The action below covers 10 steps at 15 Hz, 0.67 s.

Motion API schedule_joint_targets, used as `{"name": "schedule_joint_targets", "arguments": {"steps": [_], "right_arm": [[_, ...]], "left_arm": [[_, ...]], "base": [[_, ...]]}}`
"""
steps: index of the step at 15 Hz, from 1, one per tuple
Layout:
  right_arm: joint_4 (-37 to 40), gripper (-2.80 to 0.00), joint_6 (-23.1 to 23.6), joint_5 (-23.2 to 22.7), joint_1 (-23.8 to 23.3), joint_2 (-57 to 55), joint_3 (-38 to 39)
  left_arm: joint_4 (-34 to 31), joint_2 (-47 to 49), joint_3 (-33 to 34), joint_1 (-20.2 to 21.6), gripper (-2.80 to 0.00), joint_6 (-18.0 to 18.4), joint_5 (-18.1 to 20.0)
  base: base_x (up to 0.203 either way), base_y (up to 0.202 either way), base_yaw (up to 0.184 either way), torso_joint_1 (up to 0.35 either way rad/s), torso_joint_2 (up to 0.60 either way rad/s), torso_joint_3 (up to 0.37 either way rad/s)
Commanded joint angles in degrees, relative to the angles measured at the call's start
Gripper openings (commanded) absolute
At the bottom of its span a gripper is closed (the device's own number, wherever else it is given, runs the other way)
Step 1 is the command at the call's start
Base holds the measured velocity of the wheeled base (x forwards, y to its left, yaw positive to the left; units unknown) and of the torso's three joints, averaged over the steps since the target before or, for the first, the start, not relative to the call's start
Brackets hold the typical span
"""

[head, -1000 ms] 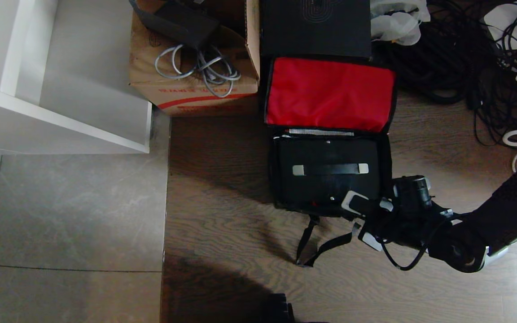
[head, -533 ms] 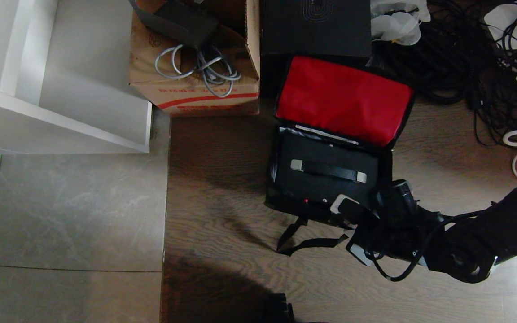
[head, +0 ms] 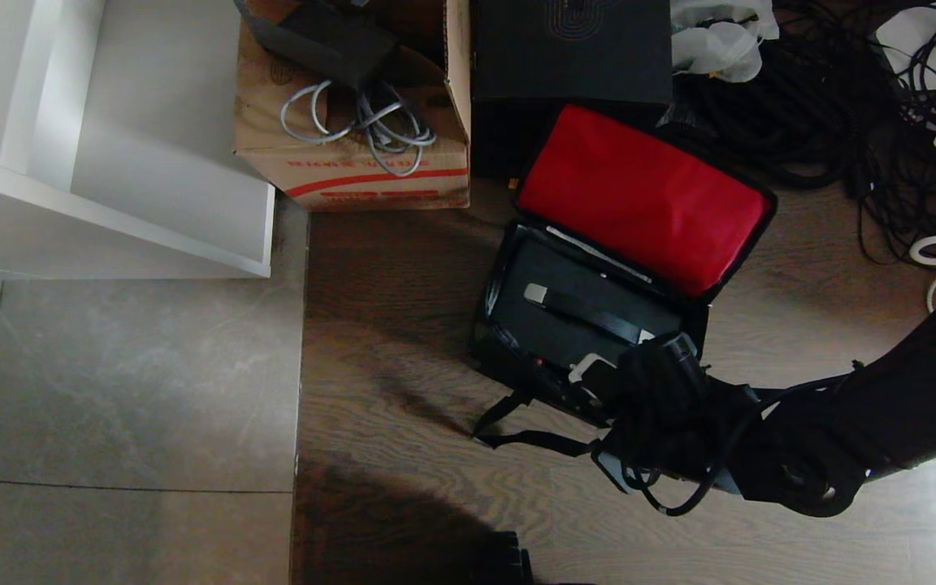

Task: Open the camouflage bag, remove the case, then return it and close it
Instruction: Grip the handle

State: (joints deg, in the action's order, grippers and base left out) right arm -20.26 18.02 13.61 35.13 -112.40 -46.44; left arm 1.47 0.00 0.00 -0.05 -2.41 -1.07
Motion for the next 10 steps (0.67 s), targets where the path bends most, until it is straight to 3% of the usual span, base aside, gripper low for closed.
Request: {"name": "schedule_joint_targets", "arguments": {"steps": [1, 4, 5, 10], "right_arm": [[-0.20, -2.80, 0.15, 0.11, 0.11, -0.05, 1.83], [-0.44, -2.80, 0.30, 0.12, 0.13, 0.84, 2.91], [-0.85, 0.00, 0.62, -0.38, 0.16, 1.50, 4.19], [-1.84, 0.00, 1.57, -1.21, 0.52, 3.45, 5.64]], "left_arm": [[0.03, 0.00, 0.44, -0.04, -2.80, -0.05, 0.02], [0.01, 0.00, 0.49, -0.01, -2.80, -0.05, -0.05], [0.01, 0.00, 0.44, -0.02, -2.80, -0.05, -0.07], [0.00, 0.00, 0.44, 0.05, -2.80, -0.05, -0.07]], "base": [[0.000, 0.000, 0.000, 0.000, 0.00, 0.000], [0.000, 0.000, 0.000, 0.000, 0.00, 0.000], [0.000, 0.000, 0.000, 0.000, 0.00, 0.000], [0.000, 0.000, 0.000, 0.000, 0.00, 0.000]]}}
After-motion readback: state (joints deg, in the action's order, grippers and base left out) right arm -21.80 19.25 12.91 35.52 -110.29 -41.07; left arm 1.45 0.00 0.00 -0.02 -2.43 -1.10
